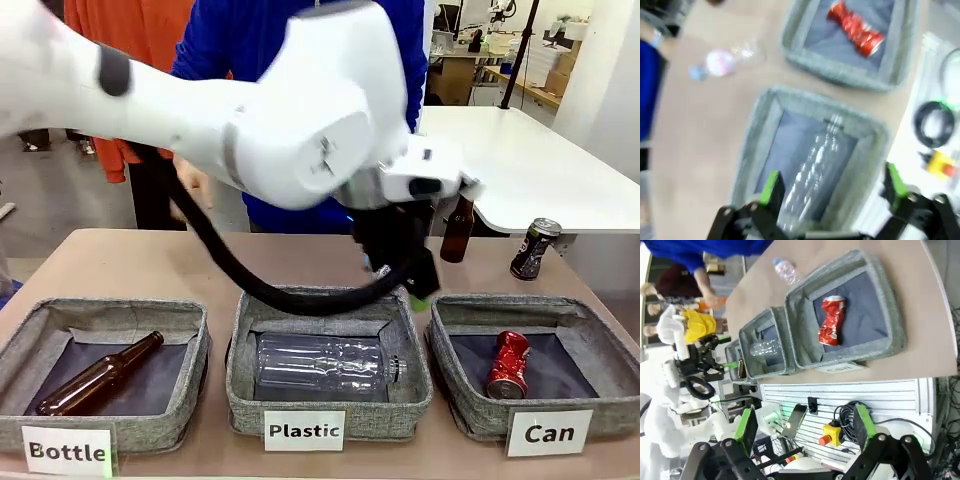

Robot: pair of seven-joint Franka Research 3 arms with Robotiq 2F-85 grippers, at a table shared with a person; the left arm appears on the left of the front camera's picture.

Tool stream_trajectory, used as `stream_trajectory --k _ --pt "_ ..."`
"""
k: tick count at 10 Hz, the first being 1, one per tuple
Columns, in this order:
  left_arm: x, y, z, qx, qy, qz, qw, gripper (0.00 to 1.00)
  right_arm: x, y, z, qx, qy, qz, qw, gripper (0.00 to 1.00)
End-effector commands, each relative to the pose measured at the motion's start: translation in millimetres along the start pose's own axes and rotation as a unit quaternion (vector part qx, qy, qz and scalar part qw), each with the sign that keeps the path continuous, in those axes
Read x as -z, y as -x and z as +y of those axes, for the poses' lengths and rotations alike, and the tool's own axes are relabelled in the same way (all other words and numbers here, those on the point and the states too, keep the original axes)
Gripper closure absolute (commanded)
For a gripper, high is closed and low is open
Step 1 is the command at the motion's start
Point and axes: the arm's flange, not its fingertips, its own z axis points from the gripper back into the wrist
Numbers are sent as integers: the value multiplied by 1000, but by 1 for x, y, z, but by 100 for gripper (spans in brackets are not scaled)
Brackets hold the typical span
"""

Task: Sort the can waste into the basket.
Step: Pick up the can waste from the table and place it in the right Fabric basket.

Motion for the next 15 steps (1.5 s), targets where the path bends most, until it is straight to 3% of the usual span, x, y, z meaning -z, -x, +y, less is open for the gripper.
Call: stream_trajectory --k 1,2,4,5,6,7,9,10,11,12,13,14,15 --pt "-84 85 50 -45 37 3 998 0 51 -19 44 -40 -12 19 999 0" --pt "-120 129 70 -60 80 -18 995 0 82 -25 72 -68 -33 47 996 0" --pt "-175 239 119 -168 104 -64 978 0 152 -32 124 -94 -87 109 986 0" --pt "-194 297 140 -241 114 -84 960 0 186 -34 144 -81 -115 128 982 0" --pt "-204 355 161 -293 159 -119 935 0 218 -41 155 -63 -118 141 981 0" --pt "-206 414 178 -370 228 -208 876 0 245 -50 158 -12 -153 164 974 0" --pt "-186 489 205 -392 290 -385 784 0 254 -72 141 59 -228 157 959 0" --pt "-168 515 212 -404 304 -449 737 0 242 -76 125 56 -241 142 958 0" --pt "-147 529 221 -430 299 -465 714 0 217 -78 105 41 -235 124 963 0" --pt "-139 535 222 -437 308 -456 712 0 193 -76 89 27 -221 110 969 0" --pt "-170 545 212 -442 288 -378 761 0 178 -72 76 0 -156 55 986 0" --pt "-170 545 212 -442 288 -378 761 0 218 -83 98 59 -227 125 964 0" --pt "-170 545 212 -442 288 -378 761 0 218 -83 98 59 -227 125 964 0"
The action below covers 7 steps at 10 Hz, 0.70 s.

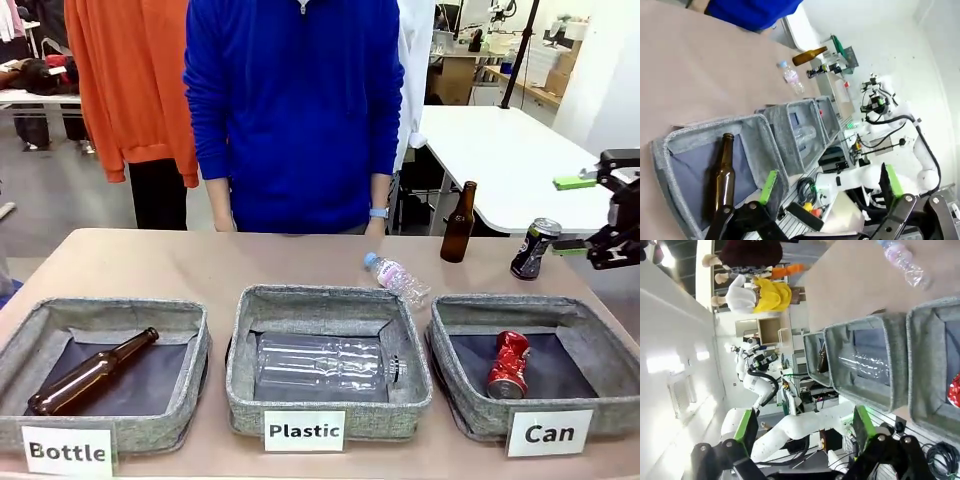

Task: Sort the can waste into the basket.
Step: Pick up the can waste from the table and place it in the right Fabric basket.

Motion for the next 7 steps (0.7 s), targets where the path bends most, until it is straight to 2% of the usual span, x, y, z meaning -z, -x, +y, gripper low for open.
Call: stream_trajectory --k 1,7 --pt "-5 1 -12 9 -8 19 1000 0 25 -6 1 21 -20 18 999 0" --pt "-5 1 -12 9 -8 19 1000 0 25 -6 1 21 -20 18 999 0"
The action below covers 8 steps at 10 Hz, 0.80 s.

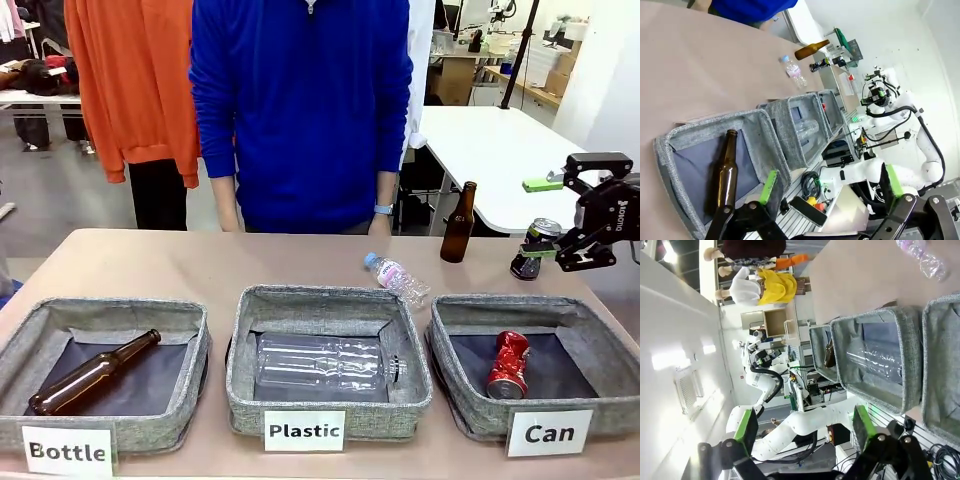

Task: Sort the can waste into the basket.
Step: Pick up the can waste from the table and place it in the right Fabric basket.

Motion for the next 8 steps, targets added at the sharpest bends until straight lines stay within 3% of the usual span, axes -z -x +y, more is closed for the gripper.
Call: stream_trajectory --k 1,2,3,4,5,6,8 --pt "-1 2 -2 -1 2 6 1000 0 -1 -1 4 7 -7 -2 1000 0" --pt "-1 2 -2 -1 2 6 1000 0 0 0 0 0 0 0 1000 0" --pt "-1 2 -2 -1 2 6 1000 0 -22 4 2 -119 85 -85 986 0" --pt "-1 2 -2 -1 2 6 1000 0 -65 -4 -9 -232 188 -212 931 0" --pt "-1 2 -2 -1 2 6 1000 0 -108 -7 -23 -275 199 -234 911 0" --pt "-1 2 -2 -1 2 6 1000 0 -145 -2 -36 -291 240 -280 883 0" --pt "-1 2 -2 -1 2 6 1000 0 -184 -7 -66 -269 312 -304 859 0"
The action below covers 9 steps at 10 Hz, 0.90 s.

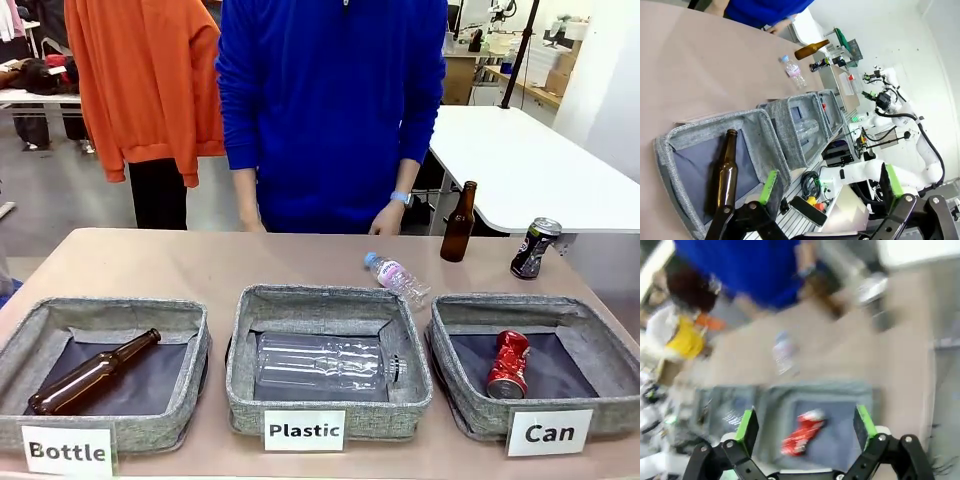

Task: Sort the can waste into the basket.
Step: Pick up the can waste from the table and place it in the right Fabric basket.

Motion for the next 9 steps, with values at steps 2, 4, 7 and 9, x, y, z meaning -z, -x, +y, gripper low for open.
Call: stream_trajectory --k 2,4,7,9 --pt "-1 2 -2 -1 2 5 1000 0 7 19 28 105 -67 -12 992 0" --pt "-1 2 -2 -1 2 5 1000 0 -6 3 -16 8 37 -26 999 0" --pt "-1 2 -2 -1 2 5 1000 0 13 -4 -37 36 4 28 999 0" --pt "-1 2 -2 -1 2 5 1000 0 29 -25 -73 4 -35 41 999 0"
